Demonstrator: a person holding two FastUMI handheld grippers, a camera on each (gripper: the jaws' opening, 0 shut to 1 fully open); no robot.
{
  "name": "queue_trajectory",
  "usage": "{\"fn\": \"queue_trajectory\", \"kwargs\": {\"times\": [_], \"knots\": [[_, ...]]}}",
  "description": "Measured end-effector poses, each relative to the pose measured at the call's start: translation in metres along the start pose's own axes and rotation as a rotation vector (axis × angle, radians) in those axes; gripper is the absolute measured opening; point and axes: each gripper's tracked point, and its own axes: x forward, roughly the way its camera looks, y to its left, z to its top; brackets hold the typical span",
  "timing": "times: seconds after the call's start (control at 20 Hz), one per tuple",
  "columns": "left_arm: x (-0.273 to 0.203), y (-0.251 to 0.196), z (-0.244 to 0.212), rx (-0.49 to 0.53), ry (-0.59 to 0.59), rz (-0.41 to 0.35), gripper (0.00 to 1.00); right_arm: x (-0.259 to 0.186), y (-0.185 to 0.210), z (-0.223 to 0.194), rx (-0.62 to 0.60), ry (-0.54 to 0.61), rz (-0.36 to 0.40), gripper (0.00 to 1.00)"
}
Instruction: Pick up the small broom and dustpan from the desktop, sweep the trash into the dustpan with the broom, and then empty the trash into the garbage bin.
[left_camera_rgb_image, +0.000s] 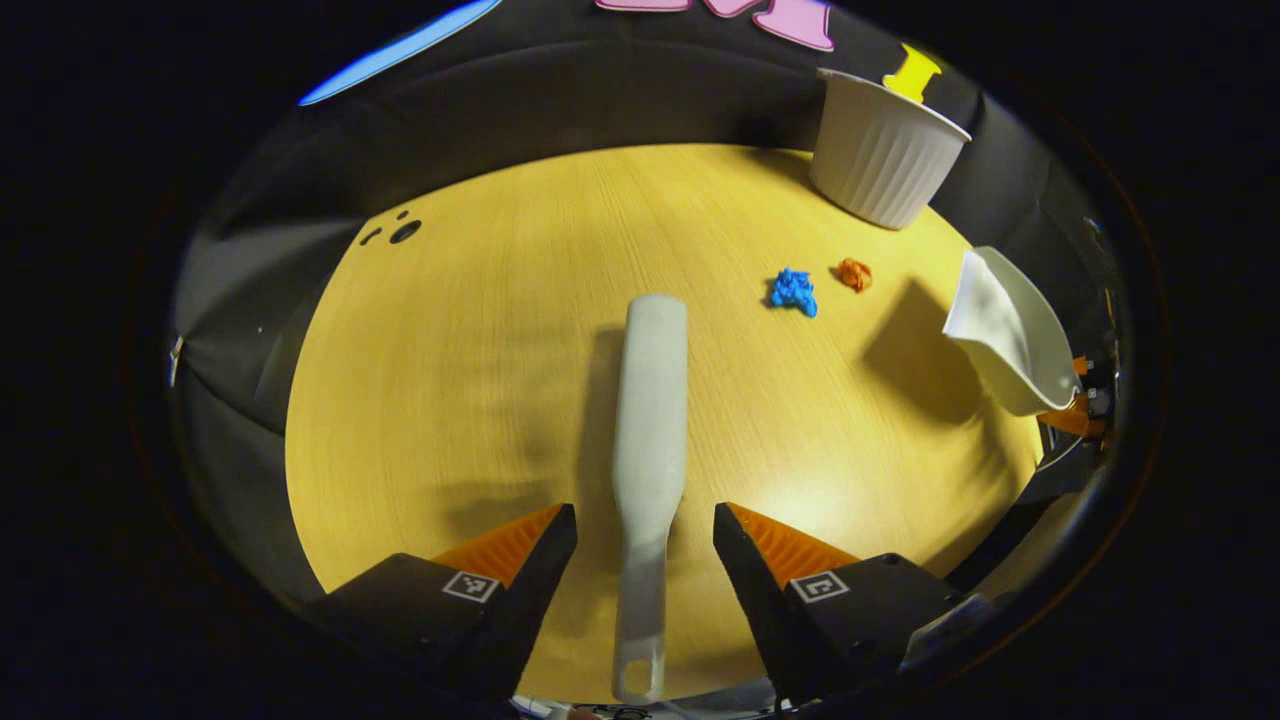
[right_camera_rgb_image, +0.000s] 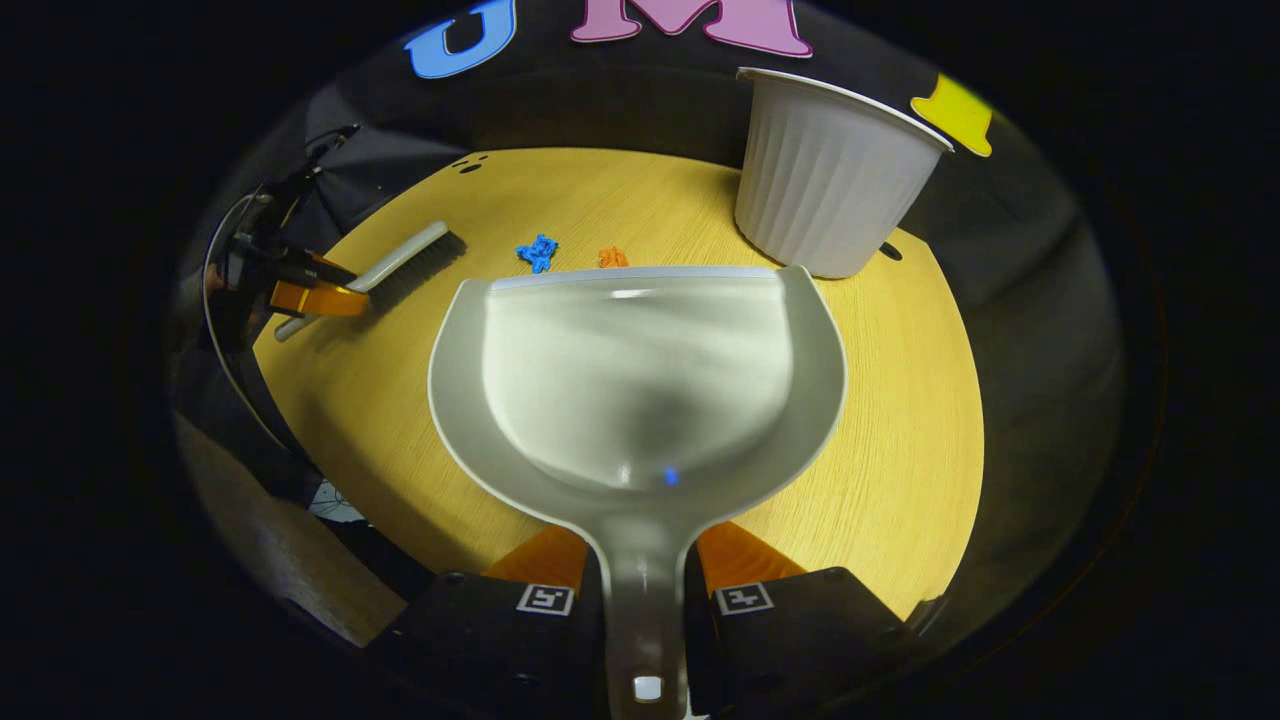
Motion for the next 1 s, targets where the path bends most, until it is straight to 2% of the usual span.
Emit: {"fn": "queue_trajectory", "kwargs": {"times": [0.15,0.2,0.35,0.65,0.8,1.0], "knots": [[0.017,0.003,-0.009,0.021,0.059,0.013,0.83,-0.002,0.001,0.003,0.011,-0.003,-0.008,0.36],[0.022,0.005,-0.011,0.026,0.068,0.022,0.78,-0.002,0.002,0.003,0.016,-0.004,-0.012,0.36],[0.027,0.002,-0.009,0.039,0.076,0.011,0.75,-0.005,0.002,0.003,0.013,0.001,-0.012,0.36],[0.026,-0.005,-0.013,0.045,0.117,-0.006,0.52,-0.009,0.006,0.002,-0.012,0.042,0.014,0.36],[0.026,-0.006,-0.018,0.062,0.16,0.0,0.35,-0.008,0.009,0.007,-0.058,0.074,0.026,0.36],[0.028,-0.005,0.005,0.089,0.125,0.057,0.27,-0.004,0.016,0.007,-0.094,0.146,0.06,0.37]]}}
